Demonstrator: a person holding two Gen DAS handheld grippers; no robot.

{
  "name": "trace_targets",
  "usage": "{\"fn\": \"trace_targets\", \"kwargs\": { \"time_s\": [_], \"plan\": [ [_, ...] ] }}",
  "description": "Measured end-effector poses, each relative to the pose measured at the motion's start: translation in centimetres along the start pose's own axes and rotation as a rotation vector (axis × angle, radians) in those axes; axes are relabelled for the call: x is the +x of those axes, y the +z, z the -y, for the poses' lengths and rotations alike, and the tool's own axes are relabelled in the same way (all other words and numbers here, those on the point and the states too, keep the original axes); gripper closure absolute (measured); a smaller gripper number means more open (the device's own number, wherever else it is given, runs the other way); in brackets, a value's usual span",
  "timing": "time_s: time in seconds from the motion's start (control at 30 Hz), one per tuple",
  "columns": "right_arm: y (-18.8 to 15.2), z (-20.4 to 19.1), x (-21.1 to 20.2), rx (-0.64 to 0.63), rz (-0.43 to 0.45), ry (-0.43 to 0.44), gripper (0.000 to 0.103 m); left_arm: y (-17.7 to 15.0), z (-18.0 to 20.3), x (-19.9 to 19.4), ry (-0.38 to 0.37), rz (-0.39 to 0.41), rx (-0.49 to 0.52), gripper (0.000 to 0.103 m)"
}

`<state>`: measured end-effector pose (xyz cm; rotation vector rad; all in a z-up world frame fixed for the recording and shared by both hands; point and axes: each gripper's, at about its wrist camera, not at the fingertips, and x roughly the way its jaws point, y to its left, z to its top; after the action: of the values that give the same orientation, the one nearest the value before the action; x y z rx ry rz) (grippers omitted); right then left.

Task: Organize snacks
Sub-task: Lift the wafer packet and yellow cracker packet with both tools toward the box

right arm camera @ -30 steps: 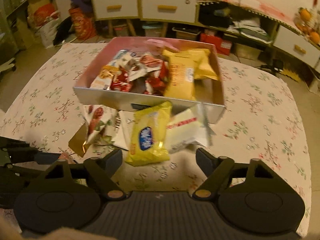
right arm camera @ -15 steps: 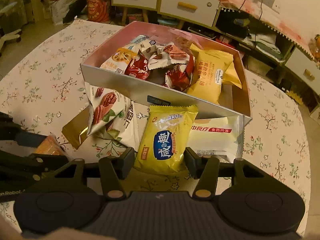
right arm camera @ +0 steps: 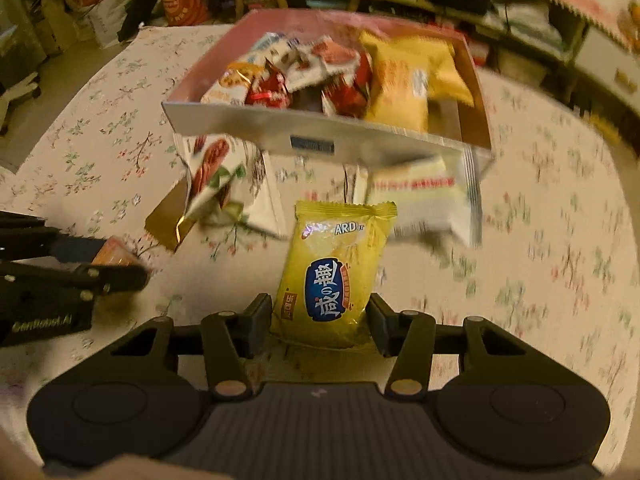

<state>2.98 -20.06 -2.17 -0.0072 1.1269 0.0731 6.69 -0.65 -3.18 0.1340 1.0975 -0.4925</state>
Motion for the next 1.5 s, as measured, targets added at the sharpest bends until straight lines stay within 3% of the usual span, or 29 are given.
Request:
{"fn": "trace_targets", "kwargs": {
  "time_s": [0.2, 0.3, 0.37, 0.47, 0.73, 1.0, 1.5],
  "plan": [
    [-1.0, 0.8, -0.6, 0.063, -0.049, 0.044, 0.051, 0.0, -0.3, 0.0, 0.006, -0.001, -0.009, 0.071],
    [-0.9, 0.8, -0.8, 0.07, -0.018, 0.045, 0.039, 0.0, -0.1, 0.0, 0.015, 0.0, -0.003, 0.071],
    [-0.7, 0.7, -0.7, 0.076, 0.003, 0.038, 0.036, -0.1, 0.1, 0.0, 0.023, 0.001, 0.005, 0.07],
    [-0.3, 0.8, -0.1, 0.086, 0.012, 0.022, 0.037, -0.1, 0.1, 0.1, 0.028, 0.001, 0.011, 0.069],
    [-0.2, 0.2, 0.6, 0.056, 0.031, -0.04, 0.057, -0.2, 0.6, 0.1, 0.05, 0.003, 0.027, 0.071],
    [-0.3, -0.2, -0.3, 0.037, 0.036, -0.041, 0.057, 0.0, 0.3, -0.2, 0.05, 0.002, -0.008, 0.071],
    [1.0, 1.3, -4.4, 0.12, 0.153, 0.058, 0.057, 2.1, -0.5, -3.6, 0.029, 0.108, -0.098, 0.071]
  ]
}}
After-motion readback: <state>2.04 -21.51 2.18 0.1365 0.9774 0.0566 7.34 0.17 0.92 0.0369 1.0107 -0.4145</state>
